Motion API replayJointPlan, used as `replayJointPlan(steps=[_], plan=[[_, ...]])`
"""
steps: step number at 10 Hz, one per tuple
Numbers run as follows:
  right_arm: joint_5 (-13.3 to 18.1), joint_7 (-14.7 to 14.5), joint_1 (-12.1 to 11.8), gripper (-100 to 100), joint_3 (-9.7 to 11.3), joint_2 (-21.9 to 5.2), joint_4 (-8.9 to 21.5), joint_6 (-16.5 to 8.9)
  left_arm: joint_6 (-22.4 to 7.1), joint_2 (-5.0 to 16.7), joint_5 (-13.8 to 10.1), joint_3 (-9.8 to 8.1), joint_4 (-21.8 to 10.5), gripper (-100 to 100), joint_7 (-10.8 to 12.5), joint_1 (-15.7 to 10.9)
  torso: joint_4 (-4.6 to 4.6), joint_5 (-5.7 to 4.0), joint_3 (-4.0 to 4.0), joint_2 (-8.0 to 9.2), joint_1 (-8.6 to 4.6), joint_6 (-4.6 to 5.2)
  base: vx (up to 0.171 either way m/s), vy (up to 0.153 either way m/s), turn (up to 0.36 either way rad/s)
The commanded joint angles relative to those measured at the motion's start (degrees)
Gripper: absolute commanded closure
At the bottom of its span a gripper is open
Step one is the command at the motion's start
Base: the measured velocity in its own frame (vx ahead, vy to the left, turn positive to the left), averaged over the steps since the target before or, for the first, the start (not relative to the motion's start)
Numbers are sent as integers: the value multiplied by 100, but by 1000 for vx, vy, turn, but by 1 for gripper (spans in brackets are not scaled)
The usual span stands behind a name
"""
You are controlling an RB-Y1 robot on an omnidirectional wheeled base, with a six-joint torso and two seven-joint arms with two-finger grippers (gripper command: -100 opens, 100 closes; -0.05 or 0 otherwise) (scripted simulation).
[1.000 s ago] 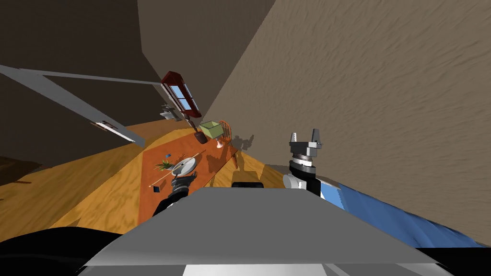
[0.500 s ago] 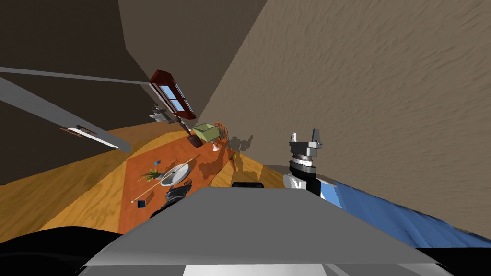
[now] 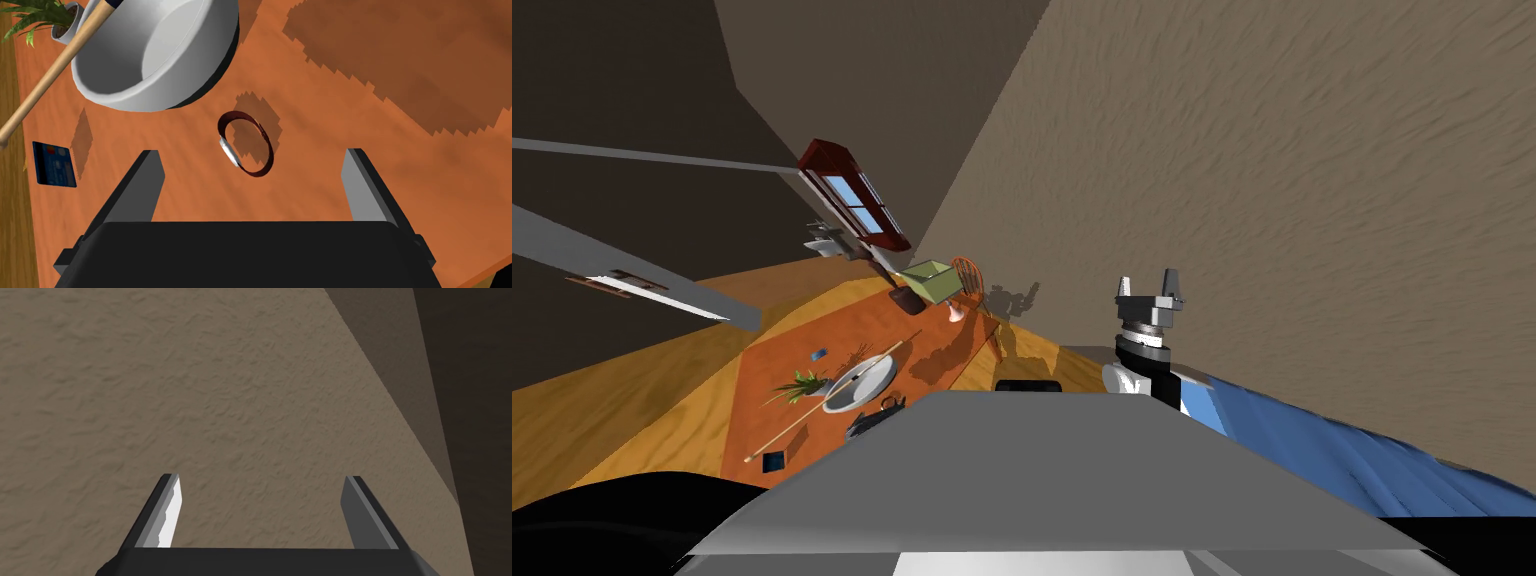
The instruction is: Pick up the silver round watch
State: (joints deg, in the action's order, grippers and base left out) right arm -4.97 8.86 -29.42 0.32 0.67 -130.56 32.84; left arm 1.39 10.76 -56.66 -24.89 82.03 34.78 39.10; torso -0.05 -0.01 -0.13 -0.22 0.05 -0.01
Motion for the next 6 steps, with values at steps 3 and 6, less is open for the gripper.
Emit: replayJointPlan(steps=[3, 6], plan=[[0, 0, 0, 0, 0, 0, 0, 0, -214, 74, -460, -79, -412, -100, 162, 209, -2, 0, -7, -13, 1, 2, 97, 19, -117], [0, 0, 0, 0, 0, 0, 0, 0, -430, 142, -840, -173, -769, -100, 265, 348, -2, 1, -7, -13, 8, 1, 93, 37, -101]])
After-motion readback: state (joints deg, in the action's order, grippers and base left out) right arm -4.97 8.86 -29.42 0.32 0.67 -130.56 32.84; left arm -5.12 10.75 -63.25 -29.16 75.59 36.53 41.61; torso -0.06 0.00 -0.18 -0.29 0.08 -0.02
